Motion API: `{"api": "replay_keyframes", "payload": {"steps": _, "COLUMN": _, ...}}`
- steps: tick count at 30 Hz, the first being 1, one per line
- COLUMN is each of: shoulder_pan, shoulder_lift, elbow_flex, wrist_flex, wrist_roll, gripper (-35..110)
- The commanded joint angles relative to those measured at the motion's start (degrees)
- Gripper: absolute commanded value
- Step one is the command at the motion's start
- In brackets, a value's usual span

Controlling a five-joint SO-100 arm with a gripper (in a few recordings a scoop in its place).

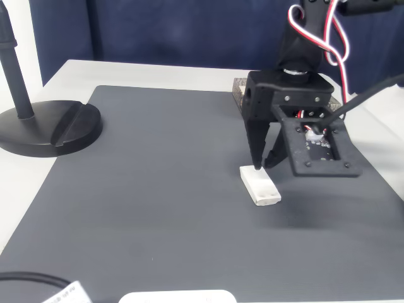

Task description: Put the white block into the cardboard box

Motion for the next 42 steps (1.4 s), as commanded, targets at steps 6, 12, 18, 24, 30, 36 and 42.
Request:
{"api": "replay_keyframes", "payload": {"steps": 6, "shoulder_pan": 0.79, "shoulder_lift": 0.62, "elbow_flex": -2.37, "wrist_flex": -1.58, "wrist_roll": 0.88, "gripper": 23}}
{"api": "replay_keyframes", "payload": {"steps": 12, "shoulder_pan": 0.88, "shoulder_lift": 0.44, "elbow_flex": -2.37, "wrist_flex": -3.43, "wrist_roll": 1.23, "gripper": 33}}
{"api": "replay_keyframes", "payload": {"steps": 18, "shoulder_pan": 0.79, "shoulder_lift": -0.26, "elbow_flex": -2.64, "wrist_flex": -4.13, "wrist_roll": 3.69, "gripper": 37}}
{"api": "replay_keyframes", "payload": {"steps": 24, "shoulder_pan": 0.53, "shoulder_lift": -1.23, "elbow_flex": -2.72, "wrist_flex": -4.83, "wrist_roll": 4.83, "gripper": 38}}
{"api": "replay_keyframes", "payload": {"steps": 30, "shoulder_pan": -0.18, "shoulder_lift": -2.72, "elbow_flex": -3.16, "wrist_flex": -6.59, "wrist_roll": 4.92, "gripper": 39}}
{"api": "replay_keyframes", "payload": {"steps": 36, "shoulder_pan": -0.97, "shoulder_lift": -4.57, "elbow_flex": -3.25, "wrist_flex": -8.17, "wrist_roll": 4.66, "gripper": 38}}
{"api": "replay_keyframes", "payload": {"steps": 42, "shoulder_pan": -1.49, "shoulder_lift": -5.80, "elbow_flex": -3.25, "wrist_flex": -8.96, "wrist_roll": 4.39, "gripper": 38}}
